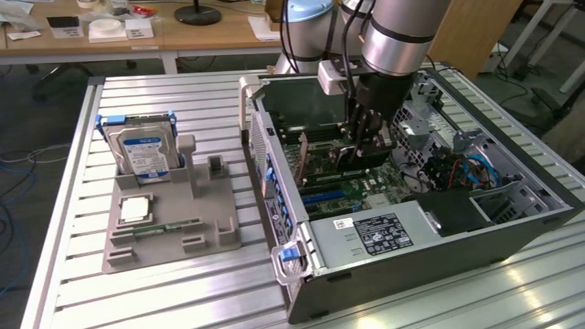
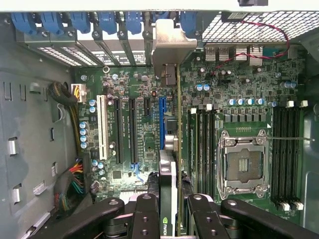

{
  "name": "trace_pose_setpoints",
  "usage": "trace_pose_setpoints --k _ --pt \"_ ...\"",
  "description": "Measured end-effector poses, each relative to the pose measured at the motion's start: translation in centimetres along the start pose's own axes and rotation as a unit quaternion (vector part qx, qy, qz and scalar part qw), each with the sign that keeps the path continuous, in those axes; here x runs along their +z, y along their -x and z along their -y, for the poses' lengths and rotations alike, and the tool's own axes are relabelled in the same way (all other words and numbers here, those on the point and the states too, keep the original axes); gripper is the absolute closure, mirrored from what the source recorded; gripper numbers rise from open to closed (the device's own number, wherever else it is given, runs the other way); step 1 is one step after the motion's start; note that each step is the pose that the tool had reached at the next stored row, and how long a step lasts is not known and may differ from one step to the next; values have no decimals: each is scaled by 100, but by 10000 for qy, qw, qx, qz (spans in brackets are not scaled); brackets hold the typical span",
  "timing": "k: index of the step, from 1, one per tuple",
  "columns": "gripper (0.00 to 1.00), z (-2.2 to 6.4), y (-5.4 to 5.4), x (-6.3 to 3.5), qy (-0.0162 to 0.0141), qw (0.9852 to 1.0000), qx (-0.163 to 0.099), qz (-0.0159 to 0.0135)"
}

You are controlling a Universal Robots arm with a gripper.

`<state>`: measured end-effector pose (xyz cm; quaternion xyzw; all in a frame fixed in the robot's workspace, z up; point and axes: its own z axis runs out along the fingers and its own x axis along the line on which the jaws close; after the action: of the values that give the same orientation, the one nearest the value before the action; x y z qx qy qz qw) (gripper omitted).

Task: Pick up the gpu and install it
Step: 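Insert the gpu into the slot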

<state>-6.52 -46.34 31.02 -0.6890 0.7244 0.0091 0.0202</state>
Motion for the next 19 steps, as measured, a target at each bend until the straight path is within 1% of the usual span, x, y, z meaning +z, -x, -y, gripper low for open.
trace_pose_setpoints --k 12,15,19 --pt "73 -17 -1 17 -1 10000 0 1" --pt "73 -18 -3 55 -1 10000 1 1" --pt "73 -18 -3 54 0 10000 0 1"
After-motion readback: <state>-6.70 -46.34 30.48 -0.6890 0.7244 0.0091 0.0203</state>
